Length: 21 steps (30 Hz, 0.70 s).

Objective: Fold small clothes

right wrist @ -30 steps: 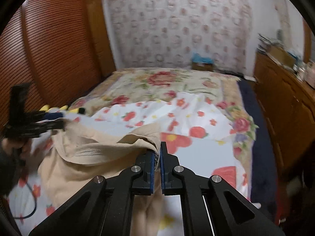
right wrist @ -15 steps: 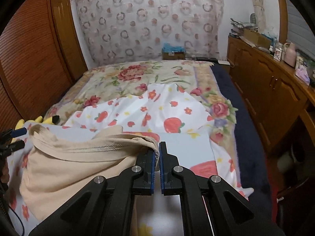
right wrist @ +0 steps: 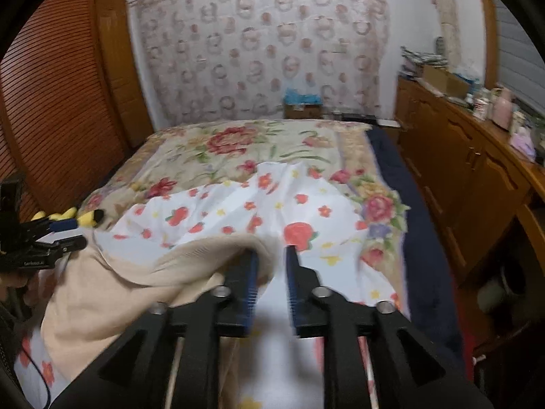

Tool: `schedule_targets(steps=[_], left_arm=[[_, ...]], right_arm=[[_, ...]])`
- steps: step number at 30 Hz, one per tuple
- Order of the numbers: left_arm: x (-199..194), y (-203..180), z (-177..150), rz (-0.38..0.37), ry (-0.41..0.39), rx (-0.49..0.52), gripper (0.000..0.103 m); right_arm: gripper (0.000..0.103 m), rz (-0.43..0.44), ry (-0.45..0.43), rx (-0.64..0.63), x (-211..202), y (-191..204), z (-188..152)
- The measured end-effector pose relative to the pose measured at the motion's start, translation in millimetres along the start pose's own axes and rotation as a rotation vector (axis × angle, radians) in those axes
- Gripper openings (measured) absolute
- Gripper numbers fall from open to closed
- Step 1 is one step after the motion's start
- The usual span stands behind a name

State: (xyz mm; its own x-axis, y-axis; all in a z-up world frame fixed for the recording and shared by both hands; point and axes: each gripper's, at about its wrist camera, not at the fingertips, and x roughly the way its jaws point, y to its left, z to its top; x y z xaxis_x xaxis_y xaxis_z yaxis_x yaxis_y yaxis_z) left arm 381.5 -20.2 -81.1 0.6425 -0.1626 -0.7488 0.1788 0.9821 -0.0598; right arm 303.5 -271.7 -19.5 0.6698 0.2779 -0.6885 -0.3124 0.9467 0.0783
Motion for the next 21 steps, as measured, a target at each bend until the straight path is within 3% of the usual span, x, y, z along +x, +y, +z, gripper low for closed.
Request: schedule_targets(steps=[3,7,12,21], left_arm=[[0.8,9.6,-2.8,0.021,0.006,-0.017,0.075],[-9.0,12.3,-7.8,0.002,-0.009,-0.023,0.075],[-29.8,4.5,-13.2,-0.073,-0.038,-0.021,0.075],[-20.3,-22.8,-32.8,-0.16,0.057,0.008,0.075]], right_arm=[[0.043,-0.043,0.042,0.017,5.4,-5.4,-0.6],[0.048,-0.002,0.047,0.001,-0.6,-1.1,-10.4],[0.068,0.039,0.05,-0.006,-13.9,6.4,-21.3],[0.072,0.16,0.164,0.034,13.7,-6.7,-28.4]])
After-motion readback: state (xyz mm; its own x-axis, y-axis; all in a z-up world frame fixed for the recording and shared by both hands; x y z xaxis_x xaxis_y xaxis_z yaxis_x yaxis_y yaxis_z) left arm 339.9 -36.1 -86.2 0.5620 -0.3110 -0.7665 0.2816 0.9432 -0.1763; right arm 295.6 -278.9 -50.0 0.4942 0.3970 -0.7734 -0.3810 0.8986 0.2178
